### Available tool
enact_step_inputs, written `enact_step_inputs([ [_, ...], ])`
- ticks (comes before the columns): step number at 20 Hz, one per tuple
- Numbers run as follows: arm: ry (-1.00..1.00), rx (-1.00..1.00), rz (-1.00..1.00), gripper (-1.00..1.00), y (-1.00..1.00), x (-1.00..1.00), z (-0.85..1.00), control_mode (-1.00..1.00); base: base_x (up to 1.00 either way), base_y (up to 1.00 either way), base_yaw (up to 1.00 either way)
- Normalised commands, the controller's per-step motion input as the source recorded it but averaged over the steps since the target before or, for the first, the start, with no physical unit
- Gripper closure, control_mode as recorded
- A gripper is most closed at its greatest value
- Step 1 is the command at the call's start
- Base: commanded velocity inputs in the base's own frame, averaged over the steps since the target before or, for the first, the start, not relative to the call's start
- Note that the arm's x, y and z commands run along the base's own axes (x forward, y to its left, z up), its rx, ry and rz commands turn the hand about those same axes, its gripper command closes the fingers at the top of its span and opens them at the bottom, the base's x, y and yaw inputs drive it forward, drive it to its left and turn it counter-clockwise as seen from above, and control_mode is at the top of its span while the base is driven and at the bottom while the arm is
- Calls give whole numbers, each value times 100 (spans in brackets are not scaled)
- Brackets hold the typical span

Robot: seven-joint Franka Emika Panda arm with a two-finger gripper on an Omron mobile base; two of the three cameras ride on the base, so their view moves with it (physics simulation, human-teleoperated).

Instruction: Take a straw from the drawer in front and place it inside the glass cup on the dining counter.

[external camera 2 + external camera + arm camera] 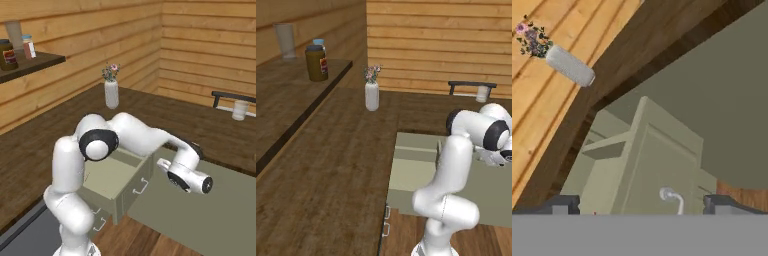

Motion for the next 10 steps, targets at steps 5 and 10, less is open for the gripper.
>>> enact_step_inputs([
  [5, 37, -19, 0, -100, 83, 4, 100, -100, 0, 0, 0],
  [10, 48, -6, 3, -100, 79, 37, 51, -100, 0, 0, 0],
])
